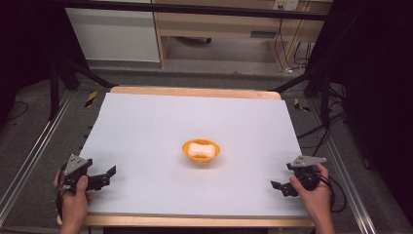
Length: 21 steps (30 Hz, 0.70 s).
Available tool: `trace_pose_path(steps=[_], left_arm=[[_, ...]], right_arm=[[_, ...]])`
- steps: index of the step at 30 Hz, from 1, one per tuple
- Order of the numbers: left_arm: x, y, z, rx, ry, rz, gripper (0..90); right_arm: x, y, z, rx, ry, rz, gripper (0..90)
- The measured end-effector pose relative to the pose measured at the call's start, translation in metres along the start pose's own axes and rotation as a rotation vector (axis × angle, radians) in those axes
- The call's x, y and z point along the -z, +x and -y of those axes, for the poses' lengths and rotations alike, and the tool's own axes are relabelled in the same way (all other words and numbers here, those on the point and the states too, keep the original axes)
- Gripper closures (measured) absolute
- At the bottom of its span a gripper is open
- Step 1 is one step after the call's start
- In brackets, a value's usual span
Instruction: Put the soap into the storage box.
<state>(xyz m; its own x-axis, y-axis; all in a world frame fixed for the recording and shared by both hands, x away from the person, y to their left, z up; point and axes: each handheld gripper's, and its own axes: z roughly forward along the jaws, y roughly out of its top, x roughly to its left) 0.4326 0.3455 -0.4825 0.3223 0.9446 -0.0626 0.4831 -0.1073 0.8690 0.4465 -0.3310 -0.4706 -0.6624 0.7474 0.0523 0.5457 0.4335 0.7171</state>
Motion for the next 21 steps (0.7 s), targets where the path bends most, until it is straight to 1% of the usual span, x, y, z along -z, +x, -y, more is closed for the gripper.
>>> trace_pose_path(steps=[3,5,8,9,10,12,15,17,18,21], left_arm=[[0.000,0.000,0.000,0.000,0.000,0.001,2.1],[0.000,0.000,0.000,0.000,0.001,-0.001,2.1],[0.000,0.000,0.000,0.000,0.002,-0.002,2.1],[0.000,0.001,0.000,0.000,0.003,0.000,2.0],[0.000,0.001,0.000,0.002,0.002,0.001,2.1],[0.000,0.001,0.000,0.003,-0.002,0.001,2.1],[0.001,0.001,0.000,0.003,-0.004,0.000,2.1],[0.000,0.000,0.000,0.004,-0.003,0.000,2.1],[0.000,0.000,0.000,0.003,-0.002,0.000,2.1],[0.001,0.000,0.000,0.002,-0.003,-0.001,2.1]], right_arm=[[0.002,-0.001,0.007,-0.008,-0.024,0.004,0.5],[0.005,-0.002,0.012,-0.026,-0.061,0.000,0.5],[0.008,-0.002,0.018,-0.060,-0.112,-0.033,0.5],[0.009,-0.003,0.020,-0.074,-0.133,-0.037,0.5],[0.010,-0.004,0.022,-0.092,-0.158,-0.053,0.5],[0.013,-0.006,0.026,-0.112,-0.211,-0.059,0.5],[0.015,-0.008,0.031,-0.135,-0.257,-0.077,0.5],[0.015,-0.008,0.031,-0.132,-0.260,-0.076,0.5],[0.014,-0.007,0.031,-0.123,-0.254,-0.069,0.6],[0.012,-0.005,0.030,-0.115,-0.229,-0.051,0.6]])
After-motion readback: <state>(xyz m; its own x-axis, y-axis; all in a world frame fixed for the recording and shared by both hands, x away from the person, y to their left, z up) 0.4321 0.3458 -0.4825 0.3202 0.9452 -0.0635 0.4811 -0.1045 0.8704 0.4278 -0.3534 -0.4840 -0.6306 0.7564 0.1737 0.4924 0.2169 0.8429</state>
